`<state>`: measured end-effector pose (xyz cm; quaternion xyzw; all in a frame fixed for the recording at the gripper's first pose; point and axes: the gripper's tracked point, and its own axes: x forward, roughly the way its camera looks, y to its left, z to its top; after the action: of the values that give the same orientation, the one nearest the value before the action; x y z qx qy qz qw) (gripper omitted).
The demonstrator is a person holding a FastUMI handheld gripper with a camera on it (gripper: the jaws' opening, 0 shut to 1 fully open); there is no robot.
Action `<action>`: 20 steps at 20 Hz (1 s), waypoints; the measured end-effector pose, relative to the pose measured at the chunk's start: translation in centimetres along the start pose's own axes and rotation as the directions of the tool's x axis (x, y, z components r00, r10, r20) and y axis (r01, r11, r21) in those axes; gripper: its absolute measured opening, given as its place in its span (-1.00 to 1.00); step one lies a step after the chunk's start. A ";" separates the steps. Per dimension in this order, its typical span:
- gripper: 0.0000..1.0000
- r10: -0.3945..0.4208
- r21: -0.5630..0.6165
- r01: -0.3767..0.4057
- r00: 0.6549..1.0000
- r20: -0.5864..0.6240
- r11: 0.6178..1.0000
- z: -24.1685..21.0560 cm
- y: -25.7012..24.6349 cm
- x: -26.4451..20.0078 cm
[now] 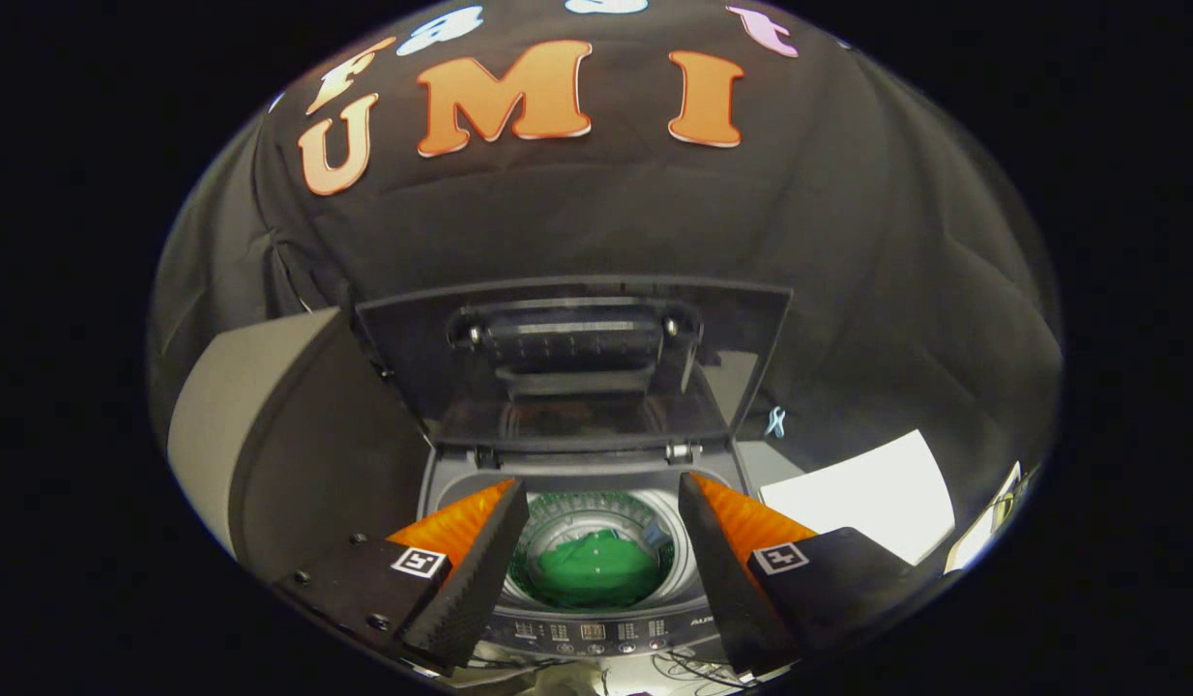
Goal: Put the clothes into the washing machine and then close the washing machine lid.
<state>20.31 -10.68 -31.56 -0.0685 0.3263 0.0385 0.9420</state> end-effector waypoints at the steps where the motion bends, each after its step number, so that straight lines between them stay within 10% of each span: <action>1: 0.99 0.004 -0.007 -0.004 1.000 0.022 1.000 1.2 0.1 0.1; 20: 0.99 0.007 -0.007 -0.005 0.987 0.161 1.000 14.7 1.5 9.4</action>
<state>36.42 -6.71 -26.13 -0.0674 0.2490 0.0479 0.9650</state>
